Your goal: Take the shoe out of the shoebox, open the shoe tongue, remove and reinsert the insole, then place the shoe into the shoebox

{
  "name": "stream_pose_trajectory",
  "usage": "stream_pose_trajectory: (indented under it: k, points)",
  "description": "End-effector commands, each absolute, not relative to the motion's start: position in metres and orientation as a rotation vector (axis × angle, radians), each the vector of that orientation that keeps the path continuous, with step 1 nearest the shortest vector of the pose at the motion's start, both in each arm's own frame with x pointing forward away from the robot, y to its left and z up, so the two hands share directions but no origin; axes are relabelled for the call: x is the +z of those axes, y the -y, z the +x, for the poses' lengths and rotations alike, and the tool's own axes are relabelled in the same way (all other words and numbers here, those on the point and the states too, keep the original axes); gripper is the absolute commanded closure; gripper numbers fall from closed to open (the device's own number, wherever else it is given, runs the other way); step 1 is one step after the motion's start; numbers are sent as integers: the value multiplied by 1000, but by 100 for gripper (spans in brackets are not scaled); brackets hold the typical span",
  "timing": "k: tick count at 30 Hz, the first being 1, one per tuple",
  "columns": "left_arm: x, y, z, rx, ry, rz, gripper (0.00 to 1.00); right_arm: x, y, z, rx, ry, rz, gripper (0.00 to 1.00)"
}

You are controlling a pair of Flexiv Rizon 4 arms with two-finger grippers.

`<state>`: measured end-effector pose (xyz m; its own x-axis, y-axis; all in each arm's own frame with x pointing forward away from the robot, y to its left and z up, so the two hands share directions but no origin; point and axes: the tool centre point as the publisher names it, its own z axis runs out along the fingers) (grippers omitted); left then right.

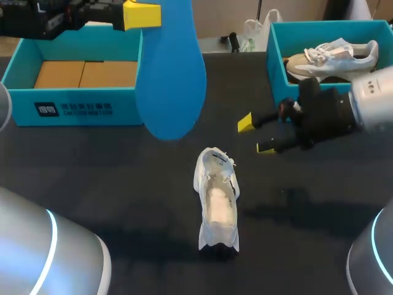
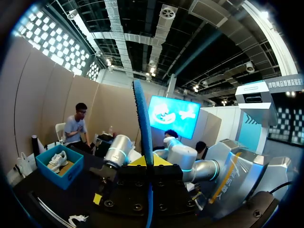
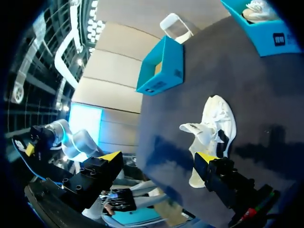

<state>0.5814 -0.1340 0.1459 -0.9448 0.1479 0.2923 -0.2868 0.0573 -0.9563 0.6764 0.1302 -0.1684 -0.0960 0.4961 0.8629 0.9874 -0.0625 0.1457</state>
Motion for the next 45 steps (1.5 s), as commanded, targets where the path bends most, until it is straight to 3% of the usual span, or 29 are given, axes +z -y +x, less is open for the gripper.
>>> stream_pose_trajectory:
  k: [1, 12, 20, 25, 34, 39, 41, 45]
  points:
    - [147, 135, 583, 1953, 2031, 137, 100, -170, -142, 685, -1166, 1405, -1491, 0]
    - [145, 135, 584, 1972, 2037, 85, 100, -131, -153, 693, -1228, 1355, -1394, 0]
    - [117, 136, 604, 2114, 2233, -567, 100, -125, -153, 696, -1234, 1329, -1374, 0]
    - [84, 133, 626, 2049, 2414, -1223, 100, -125, -153, 696, -1234, 1329, -1374, 0]
    - [81, 133, 634, 2056, 2520, -1127, 100, -125, -153, 696, -1234, 1329, -1374, 0]
    - [63, 137, 618, 1997, 2615, -1746, 100, -125, -153, 696, -1234, 1329, -1374, 0]
    - [46, 137, 611, 1807, 2759, -2208, 100, -125, -153, 696, -1234, 1329, -1374, 0]
    - [33, 138, 611, 1750, 2787, -2260, 100, -125, -153, 696, -1234, 1329, -1374, 0]
